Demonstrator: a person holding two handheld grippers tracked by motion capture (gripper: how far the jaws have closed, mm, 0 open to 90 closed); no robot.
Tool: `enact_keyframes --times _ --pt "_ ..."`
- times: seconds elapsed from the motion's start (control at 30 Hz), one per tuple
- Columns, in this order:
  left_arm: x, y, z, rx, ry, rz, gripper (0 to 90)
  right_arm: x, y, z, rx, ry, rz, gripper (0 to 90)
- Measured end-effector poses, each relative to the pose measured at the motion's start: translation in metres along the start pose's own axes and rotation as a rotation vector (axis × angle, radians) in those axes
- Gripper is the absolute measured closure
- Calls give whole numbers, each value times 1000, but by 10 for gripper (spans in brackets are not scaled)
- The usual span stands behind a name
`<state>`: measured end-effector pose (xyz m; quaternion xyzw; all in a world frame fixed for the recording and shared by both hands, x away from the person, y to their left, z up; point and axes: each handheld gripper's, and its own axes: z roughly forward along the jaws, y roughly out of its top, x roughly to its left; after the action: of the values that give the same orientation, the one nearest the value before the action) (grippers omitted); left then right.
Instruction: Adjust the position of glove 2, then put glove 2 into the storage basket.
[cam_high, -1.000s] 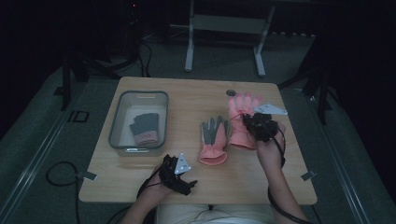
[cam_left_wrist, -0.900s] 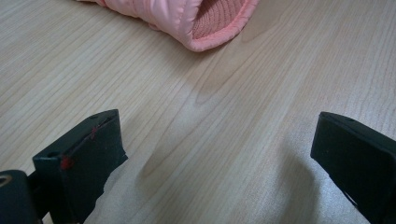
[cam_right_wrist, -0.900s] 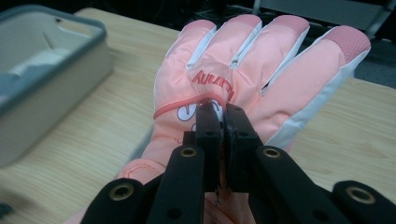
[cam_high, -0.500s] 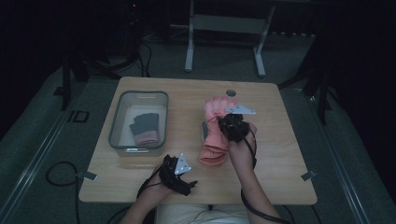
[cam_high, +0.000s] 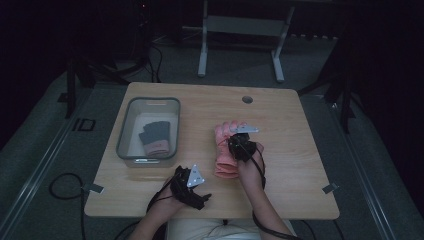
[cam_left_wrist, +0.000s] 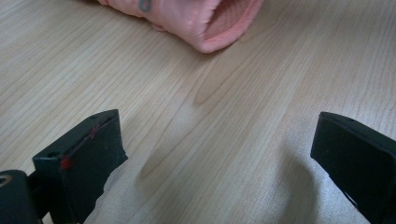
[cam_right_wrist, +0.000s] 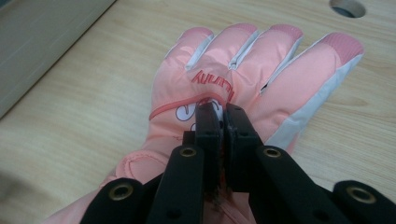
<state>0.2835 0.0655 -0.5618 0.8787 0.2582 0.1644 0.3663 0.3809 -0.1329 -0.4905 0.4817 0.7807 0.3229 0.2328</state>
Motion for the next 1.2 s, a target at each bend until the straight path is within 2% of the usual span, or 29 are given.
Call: enact_keyframes --times 0.13,0.23,0.33,0.5,0.57,0.63,0.7,0.73,0.87,0.93,1.0,1.07,1.13,1.2 --pt "-1 0 0 -1 2 0 23 -6 -4 -3 16 49 -67 854" --pt "0 0 0 -4 3 -3 23 -13 -8 -6 25 86 -90 847" --pt "0 1 0 -7 4 -7 23 -16 -9 -8 28 112 -92 835" --pt "0 1 -1 -12 4 -13 23 -15 -7 -5 20 129 -87 768" --pt "1 1 -2 -38 -2 -10 23 -15 -6 -6 13 140 -78 728" --pt "2 2 -4 -75 -7 -30 23 -15 -4 -9 -4 156 -66 692" --pt "2 2 -4 -75 -7 -30 25 -16 -3 -10 -9 167 -63 665" --pt "5 5 -11 -151 -10 -74 34 -18 -1 -12 -20 182 -64 646" --pt "7 12 -18 -182 16 -102 44 -21 3 -18 -35 190 -70 633" --pt "8 16 -23 -207 8 -129 47 -23 7 -24 -50 188 -87 627" --pt "9 19 -25 -207 6 -142 47 -28 11 -30 -71 196 -100 617" --pt "13 29 -30 -201 17 -184 46 -33 16 -35 -84 193 -109 608" --pt "18 35 -33 -203 1 -216 47 -40 21 -39 -100 212 -106 606" --pt "22 42 -34 -204 -6 -227 47 -46 24 -41 -107 205 -131 602"
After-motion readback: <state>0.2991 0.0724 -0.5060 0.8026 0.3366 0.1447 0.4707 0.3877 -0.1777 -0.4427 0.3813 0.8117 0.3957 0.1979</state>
